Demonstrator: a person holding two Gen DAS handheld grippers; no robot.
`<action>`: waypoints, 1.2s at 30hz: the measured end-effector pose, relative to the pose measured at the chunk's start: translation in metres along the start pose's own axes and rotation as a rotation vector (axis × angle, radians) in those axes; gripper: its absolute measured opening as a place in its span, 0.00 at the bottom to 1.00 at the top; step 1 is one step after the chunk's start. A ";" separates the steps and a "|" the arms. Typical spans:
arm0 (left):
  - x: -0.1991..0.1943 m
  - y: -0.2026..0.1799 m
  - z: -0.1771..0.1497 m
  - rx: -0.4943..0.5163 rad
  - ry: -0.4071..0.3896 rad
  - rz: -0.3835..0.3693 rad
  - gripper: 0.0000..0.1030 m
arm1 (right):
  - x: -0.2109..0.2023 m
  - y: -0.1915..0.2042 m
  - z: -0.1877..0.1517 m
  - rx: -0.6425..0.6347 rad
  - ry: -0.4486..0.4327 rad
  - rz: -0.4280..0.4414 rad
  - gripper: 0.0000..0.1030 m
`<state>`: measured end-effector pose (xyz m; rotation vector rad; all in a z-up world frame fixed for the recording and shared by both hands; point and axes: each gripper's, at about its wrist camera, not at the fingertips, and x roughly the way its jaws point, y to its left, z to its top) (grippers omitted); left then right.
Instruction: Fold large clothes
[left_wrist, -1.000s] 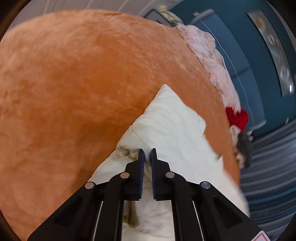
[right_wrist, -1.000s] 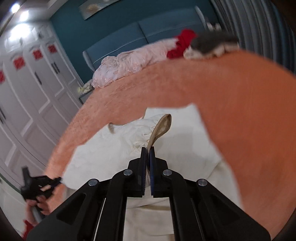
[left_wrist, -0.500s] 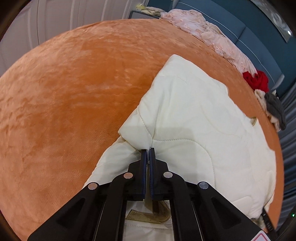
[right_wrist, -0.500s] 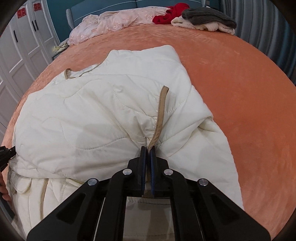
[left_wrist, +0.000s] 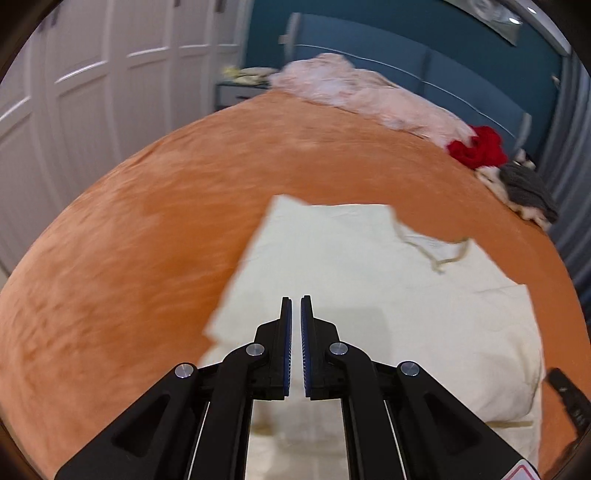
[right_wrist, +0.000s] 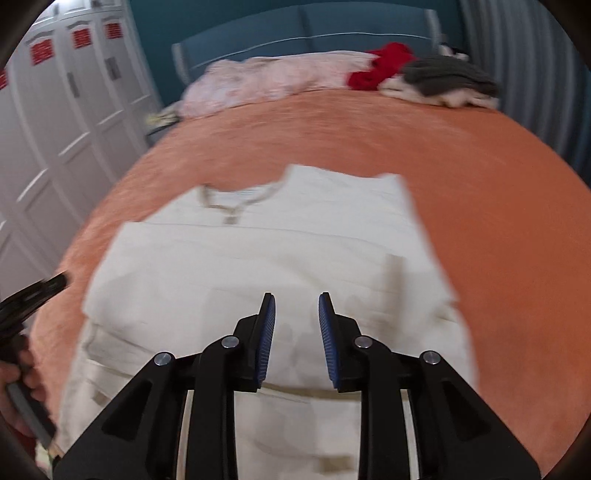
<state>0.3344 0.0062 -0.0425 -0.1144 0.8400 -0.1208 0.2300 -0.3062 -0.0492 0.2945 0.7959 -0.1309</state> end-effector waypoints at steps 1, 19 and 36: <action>0.009 -0.015 -0.001 0.032 0.009 -0.014 0.05 | 0.012 0.015 0.000 -0.023 0.018 0.024 0.24; 0.075 -0.040 -0.072 0.147 0.055 -0.033 0.10 | 0.045 -0.024 -0.068 -0.035 0.083 -0.075 0.19; 0.082 -0.025 0.048 0.051 0.078 -0.046 0.13 | 0.061 0.039 0.042 -0.087 0.035 0.096 0.40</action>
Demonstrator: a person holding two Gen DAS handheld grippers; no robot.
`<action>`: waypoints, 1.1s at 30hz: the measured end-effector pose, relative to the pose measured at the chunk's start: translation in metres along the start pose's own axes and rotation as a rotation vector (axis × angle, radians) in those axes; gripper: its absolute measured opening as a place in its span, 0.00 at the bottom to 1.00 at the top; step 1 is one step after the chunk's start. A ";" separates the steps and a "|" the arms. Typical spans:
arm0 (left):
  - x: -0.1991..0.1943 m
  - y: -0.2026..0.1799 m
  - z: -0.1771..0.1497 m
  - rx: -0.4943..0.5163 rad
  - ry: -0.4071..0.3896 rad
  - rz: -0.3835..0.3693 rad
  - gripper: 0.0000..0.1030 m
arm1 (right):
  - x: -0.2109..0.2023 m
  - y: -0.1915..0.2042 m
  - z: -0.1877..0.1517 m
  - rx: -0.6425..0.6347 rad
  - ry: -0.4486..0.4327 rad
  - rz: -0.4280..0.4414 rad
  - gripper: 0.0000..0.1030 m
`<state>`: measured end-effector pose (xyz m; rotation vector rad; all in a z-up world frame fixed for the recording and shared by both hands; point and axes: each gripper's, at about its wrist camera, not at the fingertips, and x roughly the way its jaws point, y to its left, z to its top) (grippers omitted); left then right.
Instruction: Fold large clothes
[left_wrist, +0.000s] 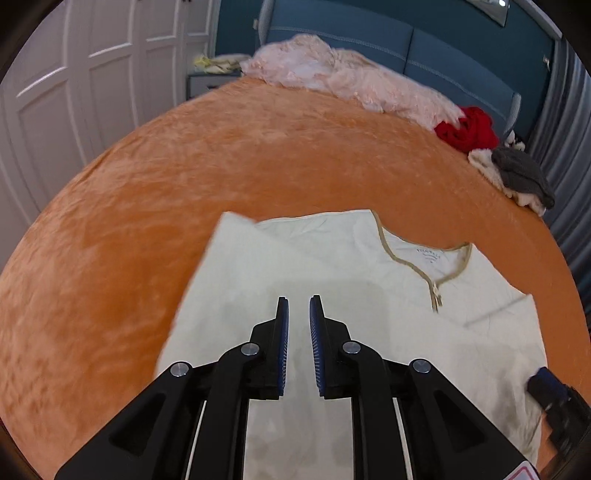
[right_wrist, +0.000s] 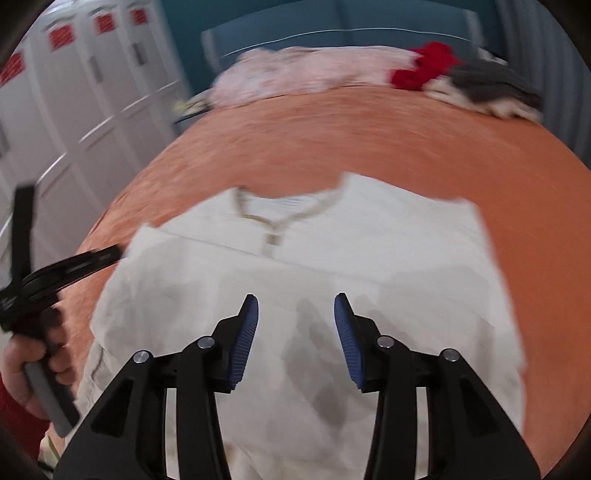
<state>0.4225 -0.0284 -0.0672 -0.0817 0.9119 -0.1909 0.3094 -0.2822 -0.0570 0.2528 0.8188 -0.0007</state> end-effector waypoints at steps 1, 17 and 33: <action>0.014 -0.005 0.004 0.003 0.022 -0.011 0.13 | 0.013 0.010 0.005 -0.027 0.012 0.012 0.40; 0.087 0.004 -0.028 -0.056 -0.011 -0.093 0.15 | 0.070 -0.057 -0.021 0.020 0.003 -0.099 0.39; 0.092 0.047 0.064 -0.143 0.083 -0.020 0.20 | 0.131 0.033 0.098 0.029 0.093 0.179 0.47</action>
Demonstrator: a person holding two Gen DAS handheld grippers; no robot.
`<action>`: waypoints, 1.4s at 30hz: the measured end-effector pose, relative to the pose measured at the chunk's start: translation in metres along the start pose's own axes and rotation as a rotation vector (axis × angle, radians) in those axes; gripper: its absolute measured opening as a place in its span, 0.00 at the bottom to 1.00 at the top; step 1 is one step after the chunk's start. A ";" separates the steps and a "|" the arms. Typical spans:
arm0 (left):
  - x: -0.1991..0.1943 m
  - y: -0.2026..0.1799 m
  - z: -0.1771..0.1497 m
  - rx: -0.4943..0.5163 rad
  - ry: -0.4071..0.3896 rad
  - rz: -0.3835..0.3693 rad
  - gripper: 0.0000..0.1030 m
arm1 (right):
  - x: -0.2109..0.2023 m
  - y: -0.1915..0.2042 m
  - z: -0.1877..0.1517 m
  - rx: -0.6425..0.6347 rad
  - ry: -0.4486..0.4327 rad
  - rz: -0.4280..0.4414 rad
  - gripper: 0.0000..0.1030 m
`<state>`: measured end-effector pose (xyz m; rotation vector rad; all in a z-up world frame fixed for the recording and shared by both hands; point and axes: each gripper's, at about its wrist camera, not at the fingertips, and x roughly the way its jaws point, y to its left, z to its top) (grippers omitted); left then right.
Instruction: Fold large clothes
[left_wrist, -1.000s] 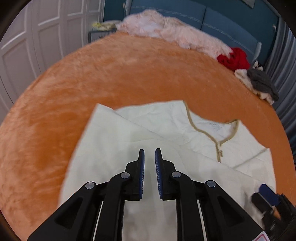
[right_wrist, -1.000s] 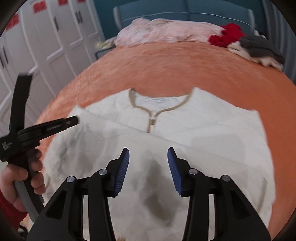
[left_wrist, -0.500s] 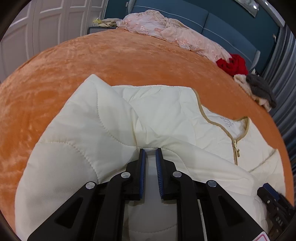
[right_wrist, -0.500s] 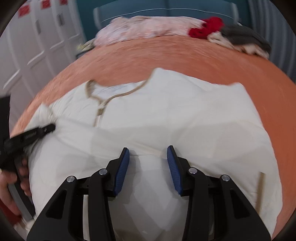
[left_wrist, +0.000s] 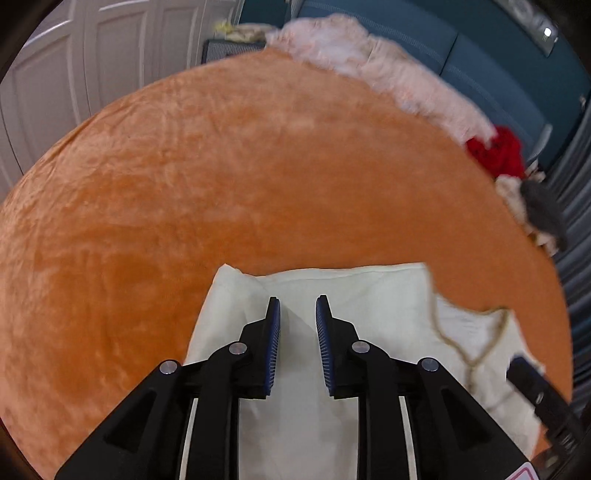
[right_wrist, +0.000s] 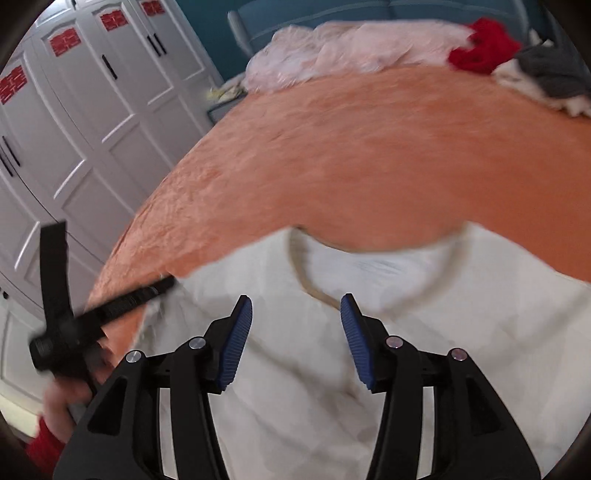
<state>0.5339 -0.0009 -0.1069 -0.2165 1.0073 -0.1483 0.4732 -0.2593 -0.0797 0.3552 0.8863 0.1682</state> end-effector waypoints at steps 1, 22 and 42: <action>0.011 0.002 0.000 -0.004 0.015 0.014 0.20 | 0.011 0.003 0.005 -0.002 0.010 -0.008 0.47; 0.038 0.012 -0.036 0.007 -0.145 -0.007 0.21 | 0.100 0.002 -0.007 -0.026 0.027 -0.067 0.01; -0.030 -0.079 -0.016 0.122 -0.157 -0.170 0.65 | -0.073 -0.156 -0.018 0.280 -0.170 -0.208 0.23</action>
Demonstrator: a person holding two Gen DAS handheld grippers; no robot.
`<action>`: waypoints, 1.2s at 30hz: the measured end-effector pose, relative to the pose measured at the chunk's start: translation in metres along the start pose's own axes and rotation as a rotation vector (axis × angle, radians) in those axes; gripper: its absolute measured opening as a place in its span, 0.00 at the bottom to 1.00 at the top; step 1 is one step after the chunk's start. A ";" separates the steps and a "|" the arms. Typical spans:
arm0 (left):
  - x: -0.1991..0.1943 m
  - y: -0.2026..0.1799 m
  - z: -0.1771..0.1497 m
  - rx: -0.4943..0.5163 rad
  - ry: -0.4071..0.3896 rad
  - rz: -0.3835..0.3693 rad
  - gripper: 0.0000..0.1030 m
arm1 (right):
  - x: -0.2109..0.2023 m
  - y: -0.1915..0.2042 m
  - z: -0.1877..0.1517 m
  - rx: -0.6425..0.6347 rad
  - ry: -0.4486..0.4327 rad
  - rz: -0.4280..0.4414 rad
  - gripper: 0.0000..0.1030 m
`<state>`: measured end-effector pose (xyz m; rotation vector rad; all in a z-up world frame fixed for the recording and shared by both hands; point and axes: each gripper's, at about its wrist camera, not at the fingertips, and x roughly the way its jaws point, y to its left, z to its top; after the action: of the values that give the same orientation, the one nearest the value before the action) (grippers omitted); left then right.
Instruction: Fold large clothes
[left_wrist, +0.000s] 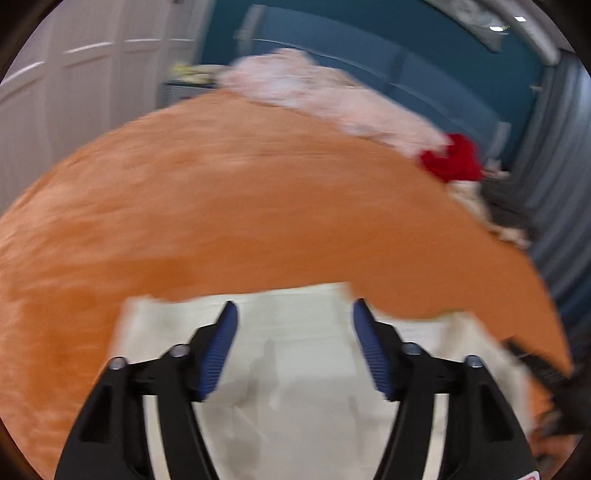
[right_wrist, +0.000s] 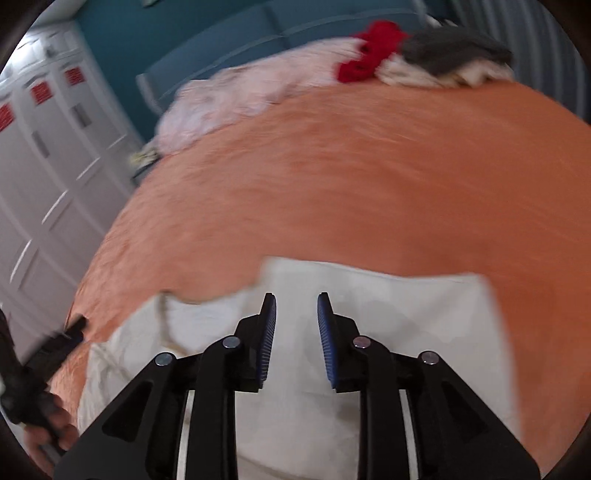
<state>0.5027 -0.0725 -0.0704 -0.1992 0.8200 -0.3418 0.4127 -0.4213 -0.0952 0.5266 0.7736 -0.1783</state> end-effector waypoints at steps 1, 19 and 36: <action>0.006 -0.023 0.003 0.023 0.033 -0.056 0.68 | -0.002 -0.012 0.001 0.022 0.008 -0.005 0.23; 0.149 -0.174 -0.035 0.256 0.378 -0.141 0.02 | 0.035 -0.075 -0.007 0.110 0.077 0.067 0.21; 0.147 -0.169 -0.053 0.284 0.232 -0.077 0.10 | 0.048 -0.059 -0.015 -0.043 0.027 -0.182 0.11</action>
<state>0.5193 -0.2858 -0.1543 0.0765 0.9825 -0.5566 0.4176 -0.4627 -0.1612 0.4182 0.8497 -0.3229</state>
